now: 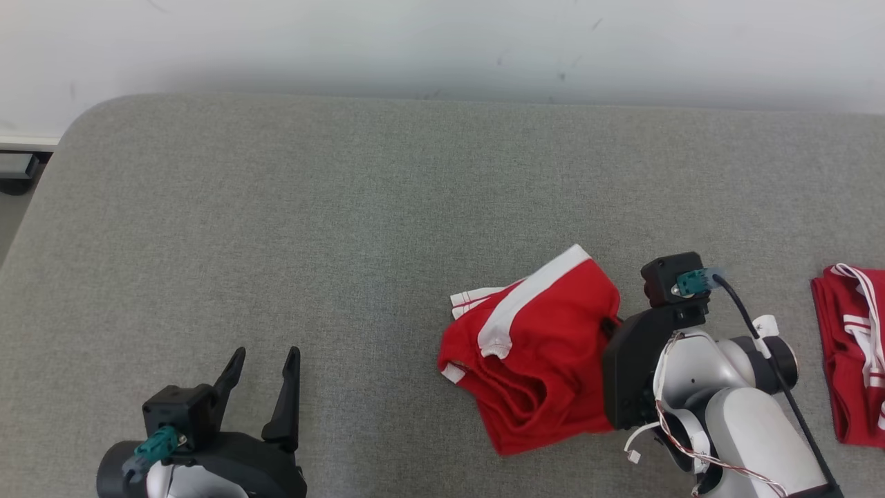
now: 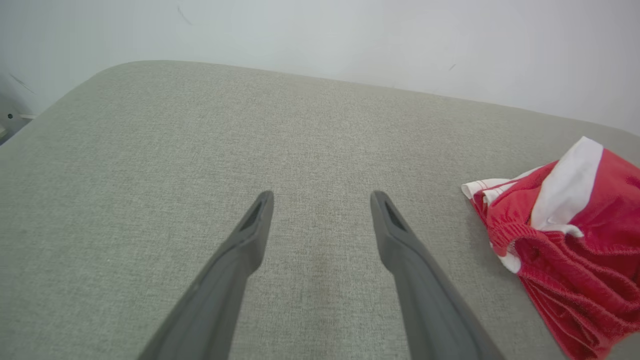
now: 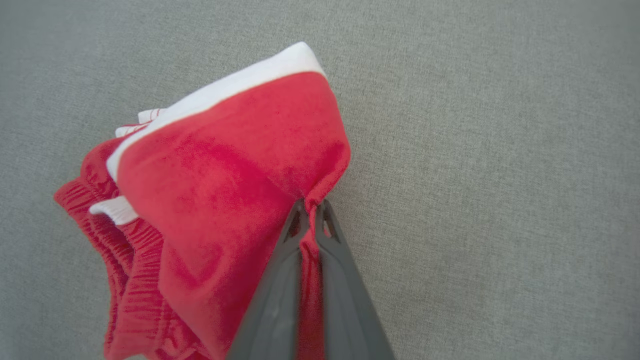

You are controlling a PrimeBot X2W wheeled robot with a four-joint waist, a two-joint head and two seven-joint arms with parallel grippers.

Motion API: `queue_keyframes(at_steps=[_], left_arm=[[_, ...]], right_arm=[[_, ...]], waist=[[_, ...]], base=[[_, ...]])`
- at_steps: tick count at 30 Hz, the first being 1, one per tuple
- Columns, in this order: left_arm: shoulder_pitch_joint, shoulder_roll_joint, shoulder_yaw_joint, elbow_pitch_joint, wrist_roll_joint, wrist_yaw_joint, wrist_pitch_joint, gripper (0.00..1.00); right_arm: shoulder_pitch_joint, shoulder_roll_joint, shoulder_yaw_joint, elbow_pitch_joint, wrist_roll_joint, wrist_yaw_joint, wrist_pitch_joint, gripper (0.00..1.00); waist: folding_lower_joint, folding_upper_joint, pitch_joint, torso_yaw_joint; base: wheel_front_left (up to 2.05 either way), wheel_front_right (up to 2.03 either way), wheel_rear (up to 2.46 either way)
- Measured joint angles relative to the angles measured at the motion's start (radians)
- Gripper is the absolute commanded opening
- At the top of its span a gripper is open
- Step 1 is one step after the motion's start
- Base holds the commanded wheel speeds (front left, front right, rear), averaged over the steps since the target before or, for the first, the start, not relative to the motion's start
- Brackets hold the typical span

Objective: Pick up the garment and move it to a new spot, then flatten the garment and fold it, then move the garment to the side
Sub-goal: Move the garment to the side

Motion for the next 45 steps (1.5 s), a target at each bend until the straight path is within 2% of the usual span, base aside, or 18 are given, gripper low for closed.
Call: queue_keyframes(at_steps=[8,15,22,30,45], left_arm=[[-0.004,-0.021,-0.005,0.01,-0.007,0.0,-0.009,1.0],[-0.003,-0.019,0.003,0.031,-0.01,0.0,-0.019,1.0],[0.014,-0.013,0.009,0.03,-0.01,0.001,-0.027,1.0],[0.016,-0.009,0.004,0.029,-0.01,0.001,-0.027,1.0],[0.011,0.003,-0.02,0.017,-0.008,-0.01,-0.017,1.0]], right_arm=[[0.026,-0.021,-0.015,-0.111,-0.003,0.0,-0.005,0.0],[0.116,-0.037,-0.16,-0.168,0.021,-0.002,0.003,0.0],[0.175,-0.02,-0.25,-0.255,0.031,-0.002,0.009,0.0],[0.181,-0.011,-0.33,-0.252,0.022,-0.002,0.041,0.0],[0.075,-0.167,-0.403,-0.159,-0.012,-0.001,0.127,0.0]], waist=[[-0.0001,0.0,-0.011,-0.001],[-0.0001,0.0,-0.028,0.004],[-0.0001,0.0,-0.045,-0.014],[-0.0001,0.0,-0.052,-0.044],[0.0001,0.0,-0.026,-0.061]], base=[[0.0,0.0,0.0],[0.0,0.0,0.0],[0.0,0.0,0.0],[0.0,0.0,0.0],[0.0,0.0,0.0]])
